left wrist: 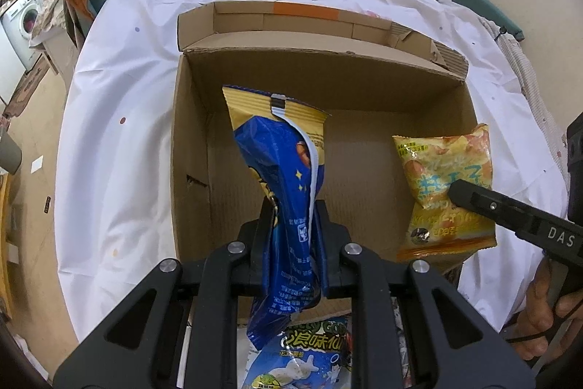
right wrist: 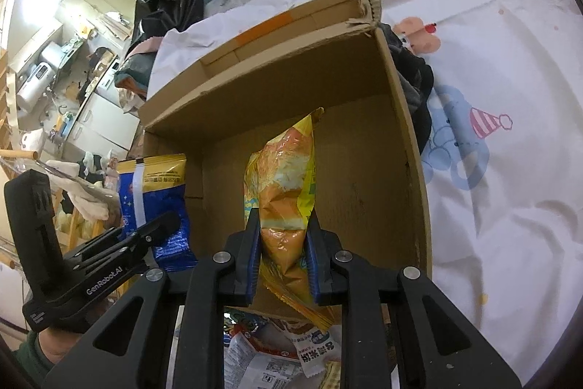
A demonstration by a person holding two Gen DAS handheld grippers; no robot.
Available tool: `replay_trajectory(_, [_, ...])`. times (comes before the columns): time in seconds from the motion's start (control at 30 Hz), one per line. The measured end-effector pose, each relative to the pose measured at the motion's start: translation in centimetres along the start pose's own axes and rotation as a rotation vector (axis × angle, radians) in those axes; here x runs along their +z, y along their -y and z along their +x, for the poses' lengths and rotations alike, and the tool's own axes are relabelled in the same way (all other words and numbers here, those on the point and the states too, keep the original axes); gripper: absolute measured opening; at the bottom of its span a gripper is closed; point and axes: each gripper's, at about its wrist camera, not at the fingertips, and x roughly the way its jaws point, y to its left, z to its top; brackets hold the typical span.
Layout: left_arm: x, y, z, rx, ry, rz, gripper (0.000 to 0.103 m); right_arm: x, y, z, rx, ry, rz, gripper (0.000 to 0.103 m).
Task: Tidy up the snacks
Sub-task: 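Carry the yellow bag with the right tool while the left tool carries the blue bag into the box, then open both tools to drop the two bags inside the box and withdraw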
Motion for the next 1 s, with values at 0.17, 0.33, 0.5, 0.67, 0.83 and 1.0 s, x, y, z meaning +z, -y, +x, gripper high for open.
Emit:
replay_trajectory(0.17, [0.0,0.0,0.0,0.003,-0.003,-0.004,0.017,0.0,-0.1,-0.2,-0.002,0.001,-0.013,0.023])
replay_trajectory(0.33, [-0.2,0.5,-0.2,0.016,0.009,0.032,0.017,0.0,-0.3,-0.1,-0.001,-0.002,-0.011,0.023])
replay_trajectory(0.5, [-0.3,1.0,-0.6,0.033,0.024,0.059,0.020,0.0,-0.3,-0.1,-0.003,-0.001,-0.016,0.025])
replay_trajectory(0.67, [-0.2,1.2,-1.2,0.057,0.058,0.076,0.056,0.1,-0.4,0.0,-0.005,0.003,-0.008,0.033])
replay_trajectory(0.83, [-0.1,1.4,-2.1,0.050,0.094,0.079,0.080,0.2,-0.7,-1.1,0.004,0.063,-0.006,0.071])
replay_trajectory(1.0, [-0.2,1.1,-2.7,0.048,0.115,0.075,0.080,0.2,-0.9,-2.1,-0.014,0.095,-0.041,0.071])
